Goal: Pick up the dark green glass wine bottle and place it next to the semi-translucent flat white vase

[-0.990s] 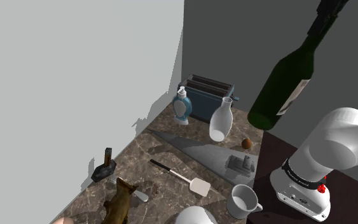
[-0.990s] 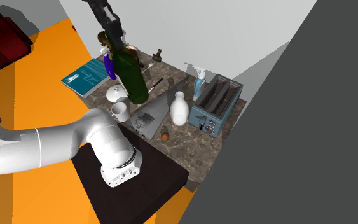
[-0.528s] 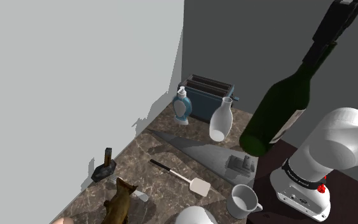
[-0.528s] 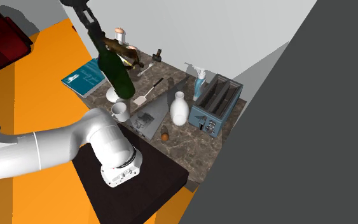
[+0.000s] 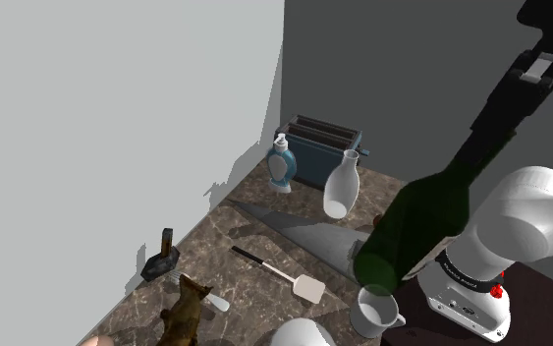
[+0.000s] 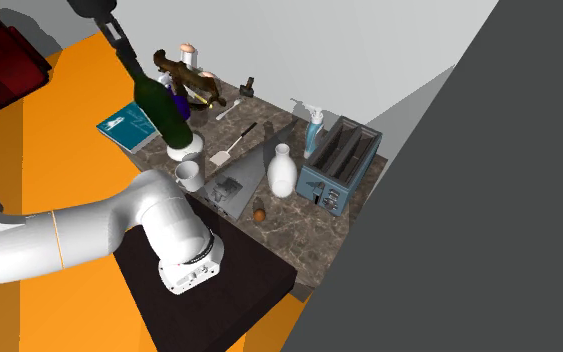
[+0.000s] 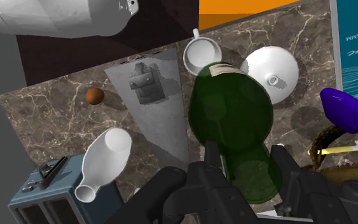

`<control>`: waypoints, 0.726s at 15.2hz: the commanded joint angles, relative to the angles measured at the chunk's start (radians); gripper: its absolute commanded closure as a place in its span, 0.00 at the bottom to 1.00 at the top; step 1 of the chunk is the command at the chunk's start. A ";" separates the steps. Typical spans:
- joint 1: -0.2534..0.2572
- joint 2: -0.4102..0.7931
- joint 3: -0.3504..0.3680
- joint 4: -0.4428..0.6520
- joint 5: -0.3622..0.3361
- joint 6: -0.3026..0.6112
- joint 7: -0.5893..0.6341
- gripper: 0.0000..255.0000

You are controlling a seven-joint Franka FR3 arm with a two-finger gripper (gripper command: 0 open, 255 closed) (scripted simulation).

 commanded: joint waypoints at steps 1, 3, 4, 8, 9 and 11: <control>-0.004 -0.008 0.047 -0.001 0.042 0.014 0.040 1.00; -0.010 -0.011 0.096 0.006 0.083 0.029 0.080 1.00; -0.015 -0.012 0.122 0.011 0.103 0.037 0.100 1.00; -0.037 -0.007 0.225 0.042 0.180 0.071 0.179 1.00; -0.045 -0.005 0.251 0.052 0.198 0.080 0.198 1.00; -0.062 0.001 0.305 0.077 0.233 0.098 0.237 1.00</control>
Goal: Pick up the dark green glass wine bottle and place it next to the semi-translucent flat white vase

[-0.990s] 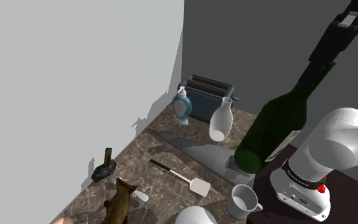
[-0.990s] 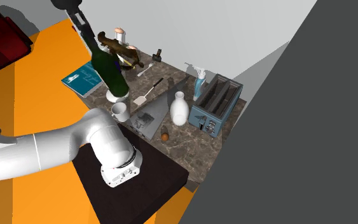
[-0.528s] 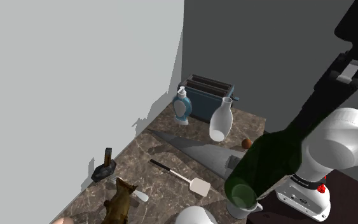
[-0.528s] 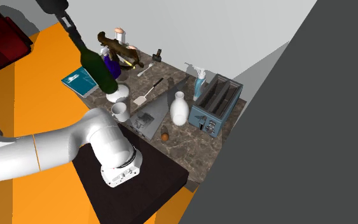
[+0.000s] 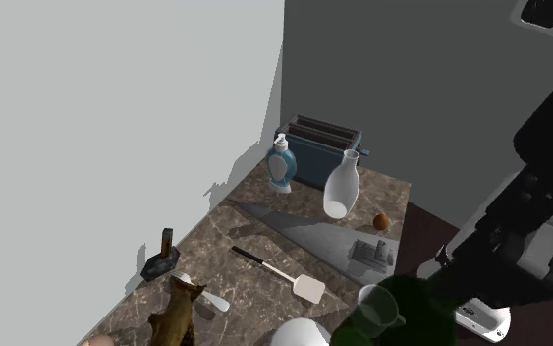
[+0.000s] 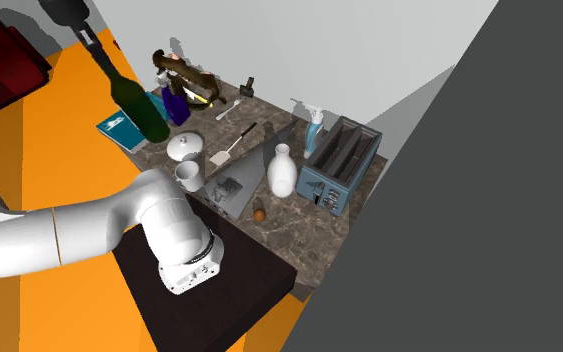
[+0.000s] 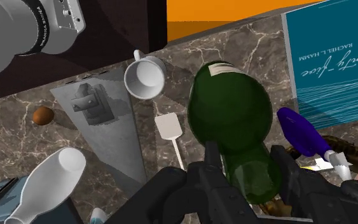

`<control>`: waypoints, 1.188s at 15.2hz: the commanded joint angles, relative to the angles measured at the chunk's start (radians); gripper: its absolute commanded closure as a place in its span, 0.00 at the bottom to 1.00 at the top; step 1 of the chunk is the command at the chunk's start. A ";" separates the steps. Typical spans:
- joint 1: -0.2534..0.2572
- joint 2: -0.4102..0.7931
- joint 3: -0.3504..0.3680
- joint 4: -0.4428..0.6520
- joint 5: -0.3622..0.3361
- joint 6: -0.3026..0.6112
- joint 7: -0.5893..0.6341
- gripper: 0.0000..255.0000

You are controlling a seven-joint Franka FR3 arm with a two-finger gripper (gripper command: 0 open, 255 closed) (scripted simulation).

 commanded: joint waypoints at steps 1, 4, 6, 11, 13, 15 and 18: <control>-0.022 0.009 0.061 0.029 0.039 0.022 0.043 1.00; -0.059 0.021 0.145 0.079 0.087 0.048 0.100 1.00; -0.089 0.030 0.201 0.118 0.116 0.065 0.137 1.00; -0.118 0.023 0.271 0.137 0.157 0.099 0.171 1.00; -0.109 0.009 0.278 0.107 0.166 0.117 0.165 1.00; -0.101 -0.005 0.286 0.079 0.176 0.134 0.159 1.00; -0.090 -0.024 0.300 0.038 0.192 0.160 0.151 1.00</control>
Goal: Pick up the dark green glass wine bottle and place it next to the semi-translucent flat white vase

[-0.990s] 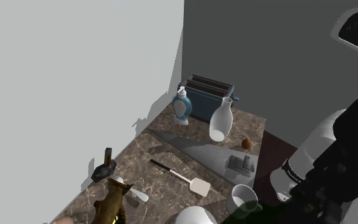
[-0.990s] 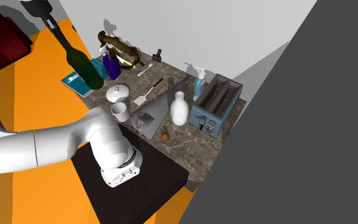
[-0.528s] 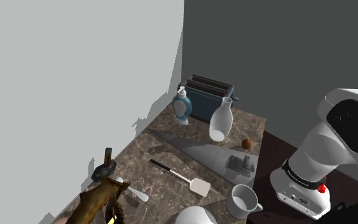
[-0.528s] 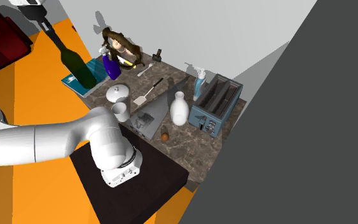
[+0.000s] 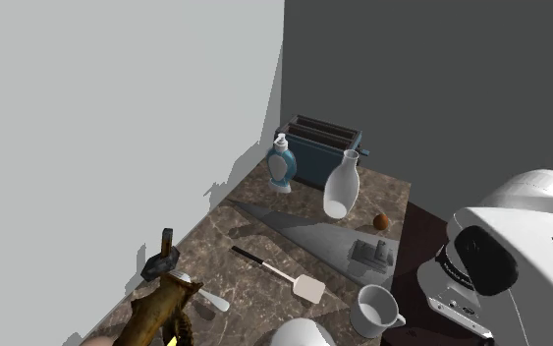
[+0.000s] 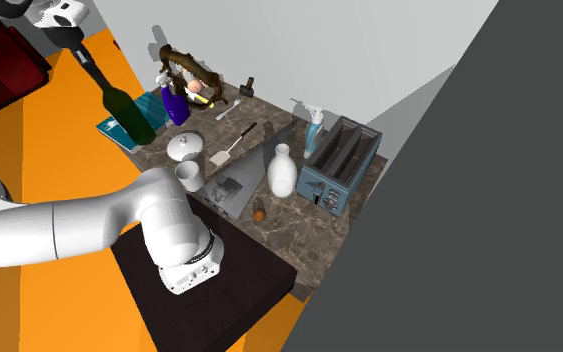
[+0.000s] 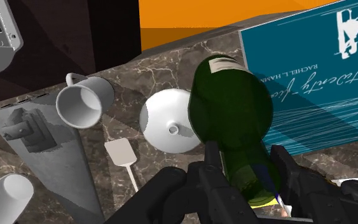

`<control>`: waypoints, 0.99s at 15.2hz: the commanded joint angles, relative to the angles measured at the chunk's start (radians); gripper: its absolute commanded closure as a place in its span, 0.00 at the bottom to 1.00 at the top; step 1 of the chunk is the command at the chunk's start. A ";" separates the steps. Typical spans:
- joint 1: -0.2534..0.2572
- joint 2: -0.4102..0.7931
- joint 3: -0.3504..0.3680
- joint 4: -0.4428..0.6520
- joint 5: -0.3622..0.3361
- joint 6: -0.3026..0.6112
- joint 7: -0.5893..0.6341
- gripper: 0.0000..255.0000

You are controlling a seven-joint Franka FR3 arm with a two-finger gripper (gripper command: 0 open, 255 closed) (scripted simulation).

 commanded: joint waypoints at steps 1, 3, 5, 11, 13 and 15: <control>0.009 -0.014 0.009 -0.028 0.012 0.018 -0.005 1.00; 0.016 -0.026 0.020 -0.054 0.023 0.035 -0.010 1.00; 0.022 -0.038 0.031 -0.079 0.034 0.051 -0.015 1.00; 0.039 -0.070 0.068 -0.147 0.071 0.101 -0.029 1.00; 0.044 -0.079 0.082 -0.169 0.084 0.118 -0.033 1.00; 0.050 -0.091 0.100 -0.194 0.101 0.138 -0.038 1.00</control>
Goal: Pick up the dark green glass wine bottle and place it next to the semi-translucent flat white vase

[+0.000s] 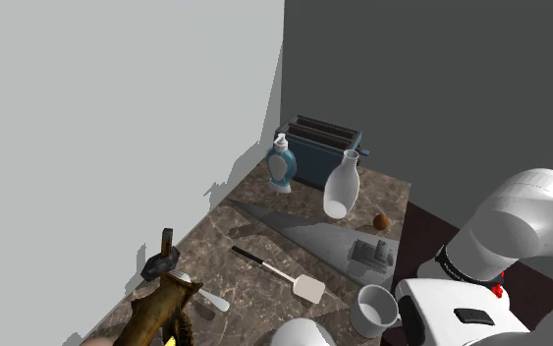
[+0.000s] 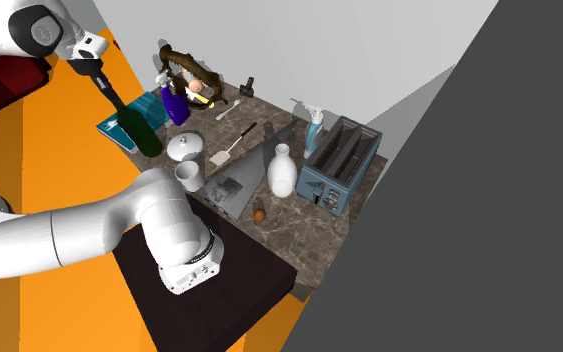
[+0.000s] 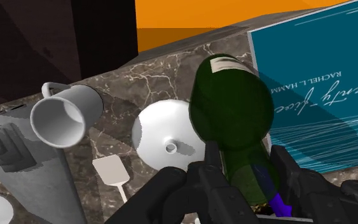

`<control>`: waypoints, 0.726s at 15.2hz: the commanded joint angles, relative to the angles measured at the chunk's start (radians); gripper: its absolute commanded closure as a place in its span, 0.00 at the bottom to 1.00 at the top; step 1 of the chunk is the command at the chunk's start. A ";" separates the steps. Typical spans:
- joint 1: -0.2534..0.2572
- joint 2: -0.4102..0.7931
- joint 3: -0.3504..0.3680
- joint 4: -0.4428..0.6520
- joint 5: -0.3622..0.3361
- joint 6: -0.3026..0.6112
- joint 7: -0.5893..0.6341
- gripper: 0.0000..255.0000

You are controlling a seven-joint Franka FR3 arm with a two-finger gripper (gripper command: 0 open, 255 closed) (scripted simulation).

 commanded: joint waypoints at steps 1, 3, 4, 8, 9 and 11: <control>0.005 -0.007 0.010 -0.014 0.010 0.011 -0.001 1.00; 0.005 -0.007 0.010 -0.014 0.010 0.011 -0.001 1.00; 0.005 -0.007 0.010 -0.014 0.010 0.011 -0.001 1.00; 0.005 -0.007 0.010 -0.014 0.010 0.011 -0.001 1.00; 0.005 -0.007 0.010 -0.014 0.010 0.011 -0.001 0.00; 0.005 -0.007 0.010 -0.014 0.010 0.011 -0.001 0.00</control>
